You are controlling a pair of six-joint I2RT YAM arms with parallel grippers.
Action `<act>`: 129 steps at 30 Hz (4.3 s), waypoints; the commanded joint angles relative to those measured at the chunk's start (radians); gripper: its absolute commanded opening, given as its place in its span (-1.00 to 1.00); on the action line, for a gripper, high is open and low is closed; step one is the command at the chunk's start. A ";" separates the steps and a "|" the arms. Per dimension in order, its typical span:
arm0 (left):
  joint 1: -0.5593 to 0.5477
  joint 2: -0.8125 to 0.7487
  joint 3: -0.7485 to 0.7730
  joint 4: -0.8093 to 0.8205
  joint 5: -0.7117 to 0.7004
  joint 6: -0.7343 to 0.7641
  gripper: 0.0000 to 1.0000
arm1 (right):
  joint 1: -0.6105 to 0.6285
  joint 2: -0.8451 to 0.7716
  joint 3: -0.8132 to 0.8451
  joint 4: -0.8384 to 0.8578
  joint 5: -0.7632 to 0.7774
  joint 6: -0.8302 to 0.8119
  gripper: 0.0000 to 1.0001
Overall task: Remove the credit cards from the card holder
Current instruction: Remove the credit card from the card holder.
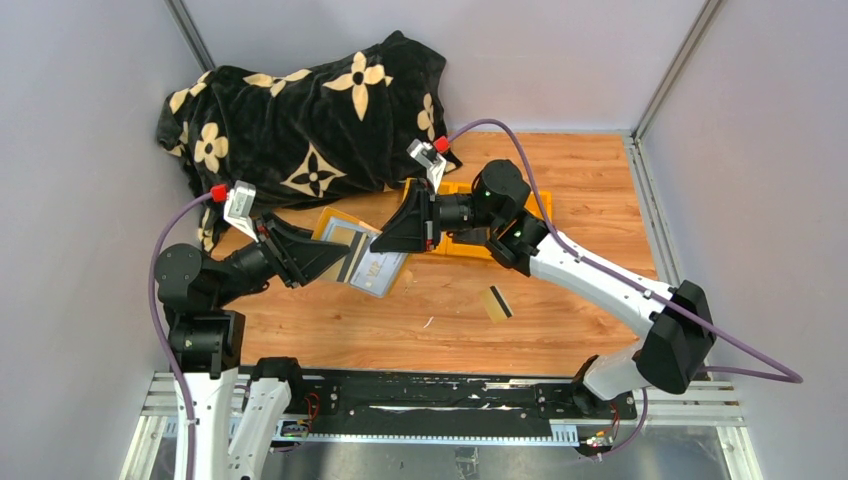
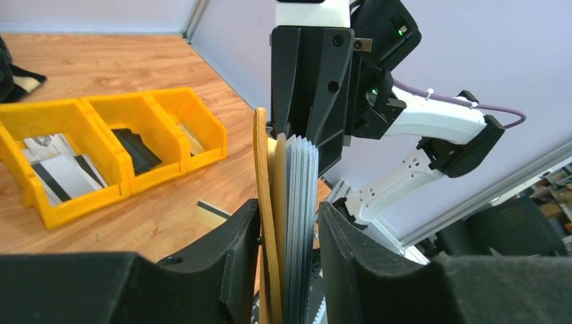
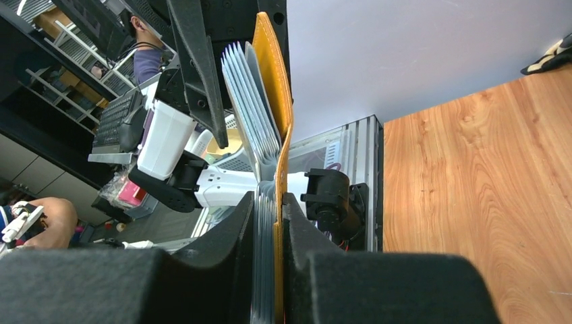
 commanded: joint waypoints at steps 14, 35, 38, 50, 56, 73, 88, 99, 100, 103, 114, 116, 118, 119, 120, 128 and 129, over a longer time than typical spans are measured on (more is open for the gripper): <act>-0.002 -0.007 -0.054 0.077 0.004 -0.070 -1.00 | -0.071 -0.099 -0.056 -0.035 0.167 0.031 -0.08; -0.003 -0.013 -0.040 0.017 -0.119 -0.012 -1.00 | 0.097 -0.027 -0.081 0.049 0.234 0.167 -0.09; -0.003 -0.013 -0.040 0.043 -0.109 -0.038 -1.00 | 0.100 -0.004 -0.072 0.051 0.230 0.171 -0.08; -0.003 -0.014 -0.055 0.085 -0.106 -0.082 -1.00 | 0.106 0.074 -0.002 0.057 0.262 0.193 -0.10; -0.003 -0.014 -0.054 0.071 -0.111 -0.063 -1.00 | 0.098 0.139 0.005 0.196 0.250 0.289 -0.52; -0.002 -0.005 -0.094 0.198 -0.039 -0.208 -0.47 | 0.067 0.133 -0.178 0.568 0.242 0.477 -1.00; -0.002 -0.008 -0.070 0.232 -0.033 -0.248 -0.72 | 0.054 0.079 -0.271 0.592 0.260 0.473 -1.00; -0.002 -0.004 -0.060 0.209 -0.058 -0.212 -0.46 | 0.056 0.051 -0.277 0.522 0.263 0.430 -1.00; -0.003 -0.004 -0.060 0.209 -0.061 -0.212 -0.51 | 0.056 0.051 -0.274 0.517 0.259 0.425 -1.00; -0.003 -0.004 -0.055 0.209 -0.076 -0.209 -0.65 | 0.062 0.050 -0.272 0.485 0.251 0.405 -1.00; -0.003 -0.001 -0.037 0.166 -0.122 -0.196 -1.00 | 0.097 0.082 -0.237 0.484 0.243 0.398 -0.95; -0.003 -0.001 -0.033 0.164 -0.124 -0.198 -1.00 | 0.097 0.078 -0.232 0.492 0.266 0.402 -0.67; -0.002 -0.002 -0.031 0.163 -0.125 -0.197 -1.00 | 0.094 0.078 -0.226 0.515 0.290 0.415 -0.41; -0.002 -0.002 -0.031 0.162 -0.125 -0.196 -1.00 | 0.092 0.078 -0.223 0.528 0.305 0.423 -0.33; -0.003 -0.002 -0.031 0.161 -0.126 -0.195 -1.00 | 0.089 0.078 -0.216 0.540 0.315 0.434 -0.28; -0.003 -0.003 -0.029 0.154 -0.121 -0.193 -1.00 | 0.071 0.121 -0.173 0.633 0.324 0.519 -0.59; -0.003 -0.004 -0.028 0.154 -0.121 -0.192 -1.00 | 0.070 0.124 -0.179 0.646 0.325 0.532 -0.69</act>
